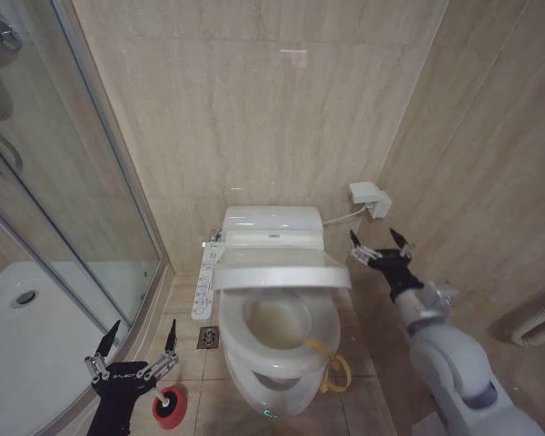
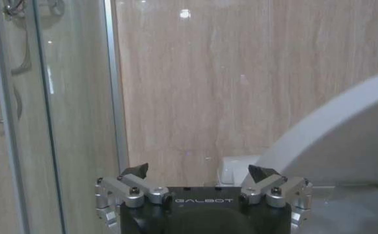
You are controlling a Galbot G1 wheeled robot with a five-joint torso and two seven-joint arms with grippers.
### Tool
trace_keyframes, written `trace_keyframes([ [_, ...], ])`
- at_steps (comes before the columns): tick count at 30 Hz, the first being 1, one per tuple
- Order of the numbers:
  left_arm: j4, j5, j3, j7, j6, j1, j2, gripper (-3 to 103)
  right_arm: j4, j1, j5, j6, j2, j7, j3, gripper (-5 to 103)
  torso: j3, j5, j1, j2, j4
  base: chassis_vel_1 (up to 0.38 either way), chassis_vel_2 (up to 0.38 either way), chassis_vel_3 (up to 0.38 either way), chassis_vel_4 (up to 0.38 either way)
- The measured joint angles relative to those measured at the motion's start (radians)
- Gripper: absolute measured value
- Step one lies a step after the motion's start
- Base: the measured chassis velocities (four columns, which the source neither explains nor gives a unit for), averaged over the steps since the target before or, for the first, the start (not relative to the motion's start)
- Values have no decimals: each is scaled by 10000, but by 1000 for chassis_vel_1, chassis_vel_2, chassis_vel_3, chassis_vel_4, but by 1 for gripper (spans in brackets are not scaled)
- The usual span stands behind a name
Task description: Open the toilet lid, clean the toilet bowl with a toilet brush, close the toilet lid, and flush.
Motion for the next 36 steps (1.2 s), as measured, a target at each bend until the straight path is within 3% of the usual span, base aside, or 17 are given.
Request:
trace_keyframes([
  [12, 0, 0, 1, 1, 0, 0, 0, 100, 756, -2235, -1223, 684, 976, -734, 698, 100, 0, -1, 1, 0, 2, 0, 0, 0, 0],
  [26, 0, 0, 1, 0, 0, 0, 0, 100, 1515, -3778, -1727, 1051, 2309, -1202, 779, 100, 1, -1, 1, -1, 2, 0, 0, 0, 0],
  [36, 0, 0, 1, 0, 0, 0, 0, 100, 1658, -3630, -1476, 1069, 2151, -1282, 1437, 100, 1, 0, 1, -1, 2, 0, 0, 0, 0],
])
